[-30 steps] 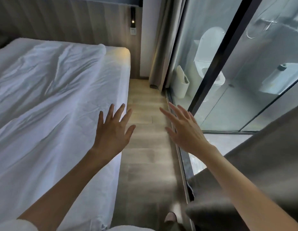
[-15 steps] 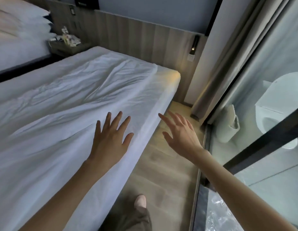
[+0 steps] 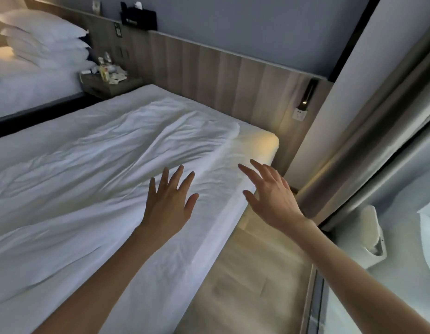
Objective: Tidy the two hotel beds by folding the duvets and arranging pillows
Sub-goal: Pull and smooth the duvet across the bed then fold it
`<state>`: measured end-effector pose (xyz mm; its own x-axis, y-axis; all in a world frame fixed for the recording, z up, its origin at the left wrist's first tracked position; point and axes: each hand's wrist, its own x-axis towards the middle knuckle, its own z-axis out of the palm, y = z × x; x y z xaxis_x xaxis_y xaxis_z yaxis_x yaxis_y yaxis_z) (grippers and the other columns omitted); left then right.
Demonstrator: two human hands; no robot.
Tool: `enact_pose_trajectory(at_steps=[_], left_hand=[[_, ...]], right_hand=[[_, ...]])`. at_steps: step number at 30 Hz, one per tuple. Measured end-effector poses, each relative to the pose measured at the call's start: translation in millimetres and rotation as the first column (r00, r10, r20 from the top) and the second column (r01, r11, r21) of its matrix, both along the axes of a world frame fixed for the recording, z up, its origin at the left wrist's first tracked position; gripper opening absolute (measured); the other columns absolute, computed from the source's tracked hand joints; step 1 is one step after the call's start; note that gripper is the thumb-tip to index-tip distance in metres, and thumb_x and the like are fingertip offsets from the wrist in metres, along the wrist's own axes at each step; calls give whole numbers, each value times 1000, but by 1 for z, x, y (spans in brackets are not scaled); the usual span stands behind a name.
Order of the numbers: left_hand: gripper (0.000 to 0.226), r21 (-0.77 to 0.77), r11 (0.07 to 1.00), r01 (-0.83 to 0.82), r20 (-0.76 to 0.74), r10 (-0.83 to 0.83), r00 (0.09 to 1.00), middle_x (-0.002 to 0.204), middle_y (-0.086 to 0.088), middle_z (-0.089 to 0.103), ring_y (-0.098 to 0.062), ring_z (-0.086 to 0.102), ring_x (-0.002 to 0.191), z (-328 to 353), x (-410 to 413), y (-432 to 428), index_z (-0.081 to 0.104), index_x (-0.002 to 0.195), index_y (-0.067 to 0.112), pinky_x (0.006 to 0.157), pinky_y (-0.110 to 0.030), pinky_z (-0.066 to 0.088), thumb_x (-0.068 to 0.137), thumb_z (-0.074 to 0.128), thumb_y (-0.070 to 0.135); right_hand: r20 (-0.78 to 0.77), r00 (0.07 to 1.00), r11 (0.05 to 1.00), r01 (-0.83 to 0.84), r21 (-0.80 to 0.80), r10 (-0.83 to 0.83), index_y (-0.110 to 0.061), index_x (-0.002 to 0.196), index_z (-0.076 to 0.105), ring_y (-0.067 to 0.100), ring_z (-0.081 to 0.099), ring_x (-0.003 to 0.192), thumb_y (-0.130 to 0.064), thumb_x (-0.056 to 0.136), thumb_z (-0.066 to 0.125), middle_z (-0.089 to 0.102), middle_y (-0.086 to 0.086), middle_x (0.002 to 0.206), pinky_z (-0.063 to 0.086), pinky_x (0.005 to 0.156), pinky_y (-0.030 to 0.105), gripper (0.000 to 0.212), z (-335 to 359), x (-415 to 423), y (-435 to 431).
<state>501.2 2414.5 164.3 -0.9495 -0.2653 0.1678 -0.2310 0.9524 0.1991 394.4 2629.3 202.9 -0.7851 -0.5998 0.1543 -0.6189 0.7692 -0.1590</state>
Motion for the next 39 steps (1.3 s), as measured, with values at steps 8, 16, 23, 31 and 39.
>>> enact_pose_trajectory(at_steps=[8,16,23,31,39], left_hand=[[56,-1,995,-104,29,104,994,162,0,10,-28,3,149,-22,-163,-14,21,153,28,118,-50,9,101,31,47],[56,60,939,-339,89,333,939,162,-2,11,-29,7,149,-47,-309,-15,23,153,27,118,-52,14,101,33,45],[53,85,863,-498,66,493,867,160,-3,19,-30,16,148,-52,-396,-35,30,151,25,115,-52,20,101,37,42],[55,133,764,-631,187,606,773,160,-5,17,-29,18,147,-109,-465,-98,27,152,24,114,-49,27,101,37,42],[55,196,630,-752,262,705,659,158,-10,23,-32,28,143,-139,-500,-171,32,150,20,107,-49,36,100,44,39]], right_hand=[[48,997,997,-65,-38,66,-37,151,23,19,16,146,-35,98,49,18,-5,160,23,115,42,59,-18,-193,-15],[136,952,961,-276,-16,275,-36,150,25,22,21,144,-34,97,52,19,-4,159,30,112,42,59,-33,-389,-41],[172,892,907,-422,-19,418,-35,149,28,22,21,144,-33,97,51,19,-3,159,30,110,43,57,-27,-514,-101],[232,841,858,-511,47,489,-33,150,29,25,21,143,-32,97,51,19,0,159,31,109,44,57,-61,-610,-184],[341,759,779,-618,110,554,-34,149,29,27,18,145,-33,96,51,18,-1,160,32,111,45,57,-101,-661,-286]])
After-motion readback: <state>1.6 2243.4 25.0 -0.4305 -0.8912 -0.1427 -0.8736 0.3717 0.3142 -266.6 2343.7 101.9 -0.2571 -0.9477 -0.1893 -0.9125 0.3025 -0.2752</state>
